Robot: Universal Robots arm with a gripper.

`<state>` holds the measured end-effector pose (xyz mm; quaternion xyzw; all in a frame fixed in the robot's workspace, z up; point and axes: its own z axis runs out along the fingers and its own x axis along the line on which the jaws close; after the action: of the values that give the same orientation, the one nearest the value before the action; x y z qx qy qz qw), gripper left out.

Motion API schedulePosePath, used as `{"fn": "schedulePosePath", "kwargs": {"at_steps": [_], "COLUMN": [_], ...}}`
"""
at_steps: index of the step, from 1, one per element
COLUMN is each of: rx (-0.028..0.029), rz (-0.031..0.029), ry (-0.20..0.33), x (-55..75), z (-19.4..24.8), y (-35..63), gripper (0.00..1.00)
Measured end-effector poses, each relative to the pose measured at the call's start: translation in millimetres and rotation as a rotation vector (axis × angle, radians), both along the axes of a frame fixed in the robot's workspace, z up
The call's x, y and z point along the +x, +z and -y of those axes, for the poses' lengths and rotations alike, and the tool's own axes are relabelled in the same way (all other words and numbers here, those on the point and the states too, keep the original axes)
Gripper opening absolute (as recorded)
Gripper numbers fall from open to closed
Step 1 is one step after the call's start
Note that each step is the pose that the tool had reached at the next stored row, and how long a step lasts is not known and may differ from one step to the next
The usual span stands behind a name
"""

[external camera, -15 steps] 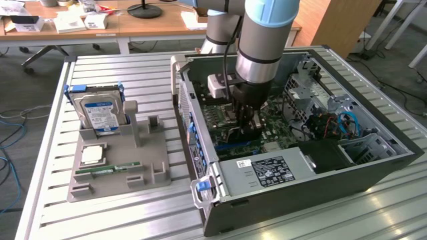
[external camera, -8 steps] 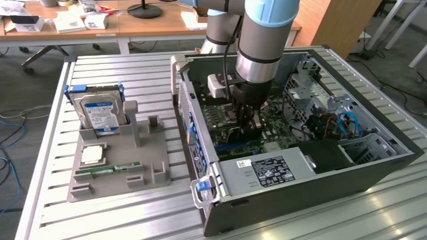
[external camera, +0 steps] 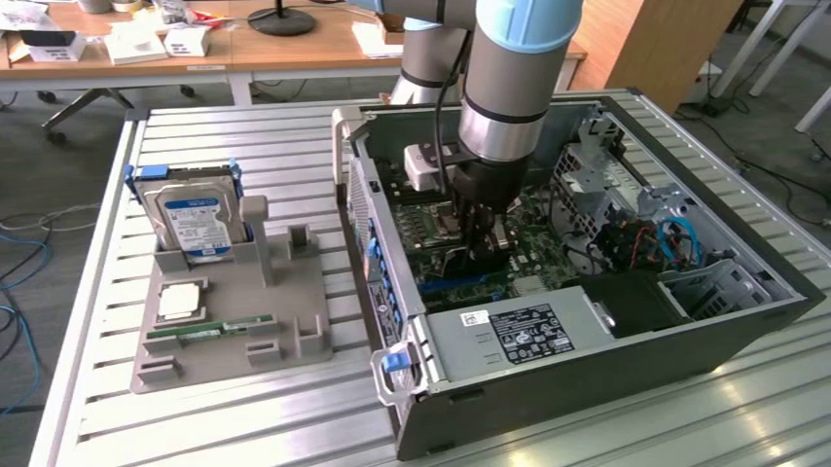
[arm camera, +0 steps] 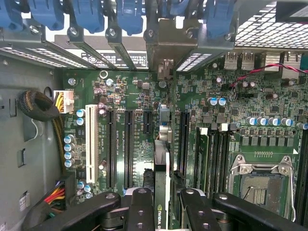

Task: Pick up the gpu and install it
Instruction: 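Insert the gpu into the slot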

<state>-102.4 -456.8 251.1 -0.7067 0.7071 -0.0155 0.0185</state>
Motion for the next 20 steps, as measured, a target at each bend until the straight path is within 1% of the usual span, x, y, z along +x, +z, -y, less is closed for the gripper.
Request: {"fn": "schedulePosePath", "kwargs": {"at_steps": [11,14,20], "rx": [0.0001,-0.0001,0.0001], "rz": [0.0,0.0023,0.0042], "ry": [0.001,0.001,0.001], "x": [-0.8,-0.9,-1.1], "z": [0.0,0.0,0.0], "y": [-0.2,-1.6,-2.4], "gripper": [0.26,0.26,0.26]}}
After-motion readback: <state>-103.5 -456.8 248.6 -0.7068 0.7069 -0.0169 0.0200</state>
